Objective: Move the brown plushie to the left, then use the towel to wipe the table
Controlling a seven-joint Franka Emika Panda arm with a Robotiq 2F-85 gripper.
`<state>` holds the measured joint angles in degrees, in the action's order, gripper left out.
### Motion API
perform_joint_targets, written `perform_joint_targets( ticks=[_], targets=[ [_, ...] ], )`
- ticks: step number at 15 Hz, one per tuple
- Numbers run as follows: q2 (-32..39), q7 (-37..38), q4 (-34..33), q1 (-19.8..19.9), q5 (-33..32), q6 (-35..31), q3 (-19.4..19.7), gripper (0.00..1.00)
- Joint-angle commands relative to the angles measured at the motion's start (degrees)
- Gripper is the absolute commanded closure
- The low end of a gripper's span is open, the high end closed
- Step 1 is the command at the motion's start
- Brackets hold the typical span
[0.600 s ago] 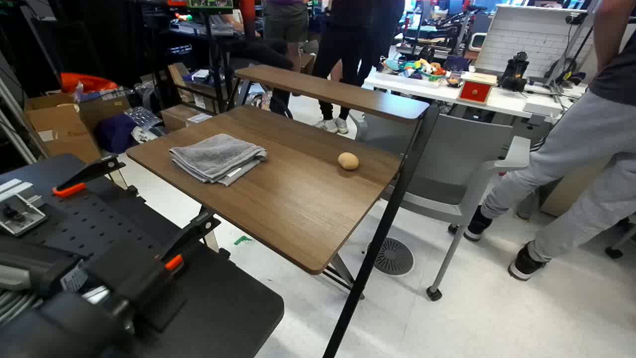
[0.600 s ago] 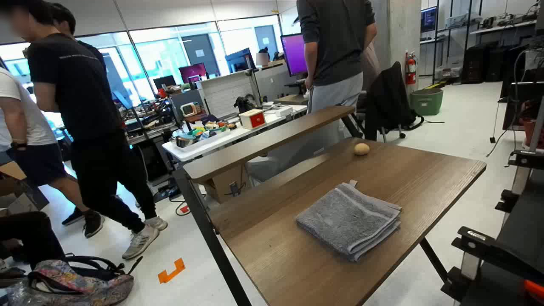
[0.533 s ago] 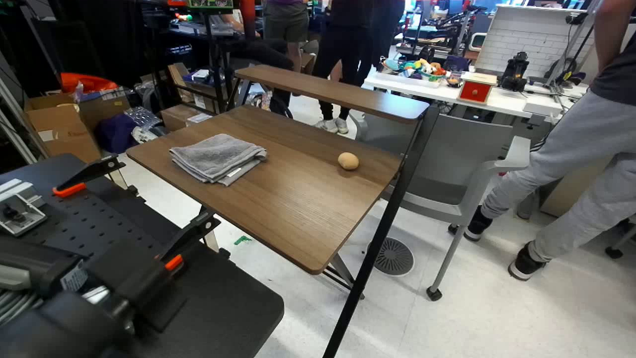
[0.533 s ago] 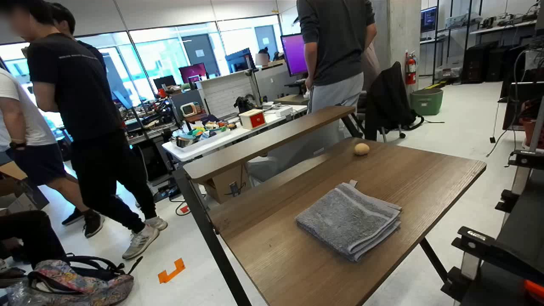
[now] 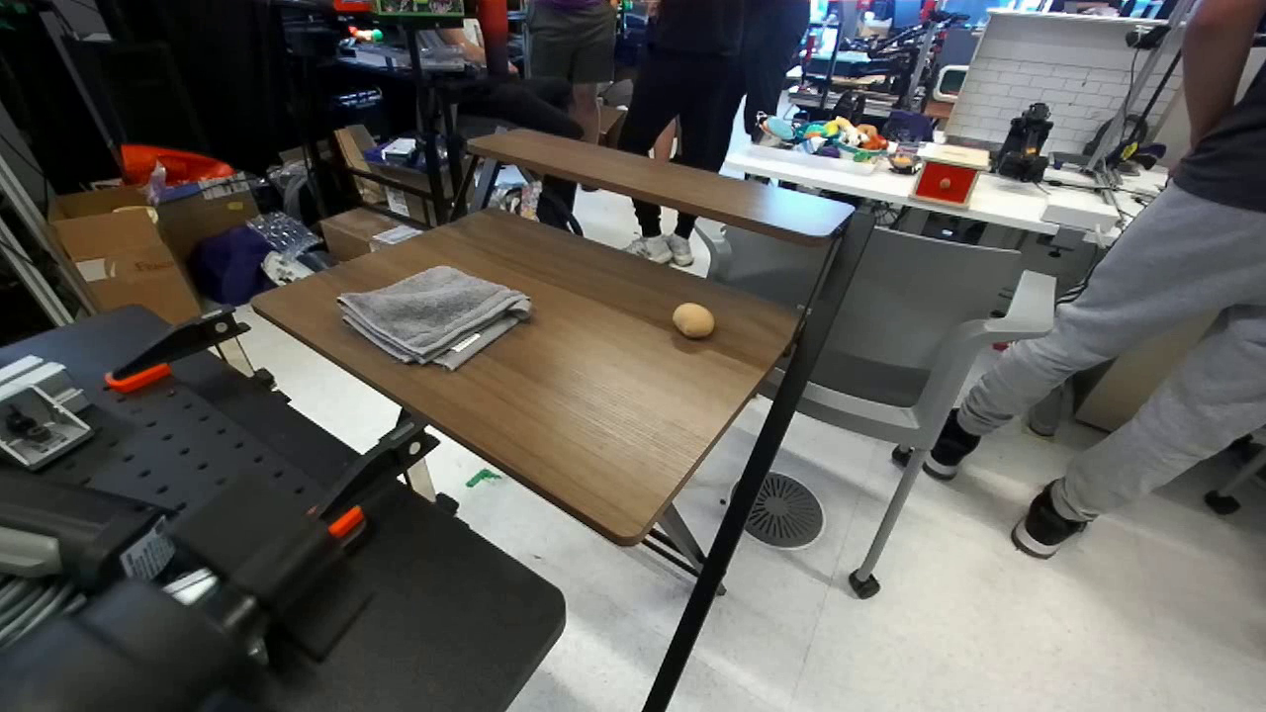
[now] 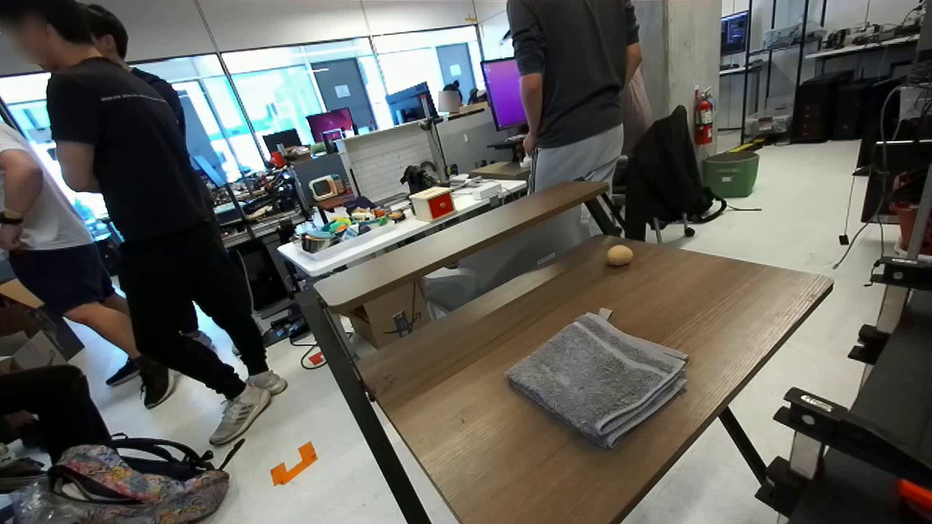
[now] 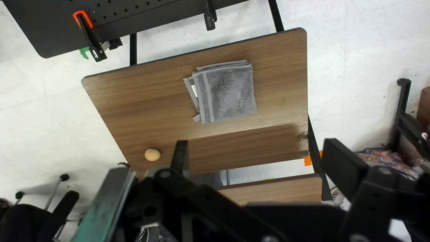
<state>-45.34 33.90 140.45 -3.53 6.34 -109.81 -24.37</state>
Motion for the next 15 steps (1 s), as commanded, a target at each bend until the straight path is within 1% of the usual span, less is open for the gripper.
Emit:
perform_joint_targets(
  ticks=[1, 12, 13, 15],
  targets=[
    [0.3, 0.5, -0.14, -0.77, -0.6, 0.1, 0.58, 0.0],
    [0.3, 0.5, -0.14, -0.77, -0.6, 0.1, 0.58, 0.0],
    [1.1, 1.21, 0.23, 0.25, -1.23, -1.98, 0.22, 0.0],
    [3.54, 2.02, 0.51, 2.15, -2.23, -5.46, 0.71, 0.0]
  ],
)
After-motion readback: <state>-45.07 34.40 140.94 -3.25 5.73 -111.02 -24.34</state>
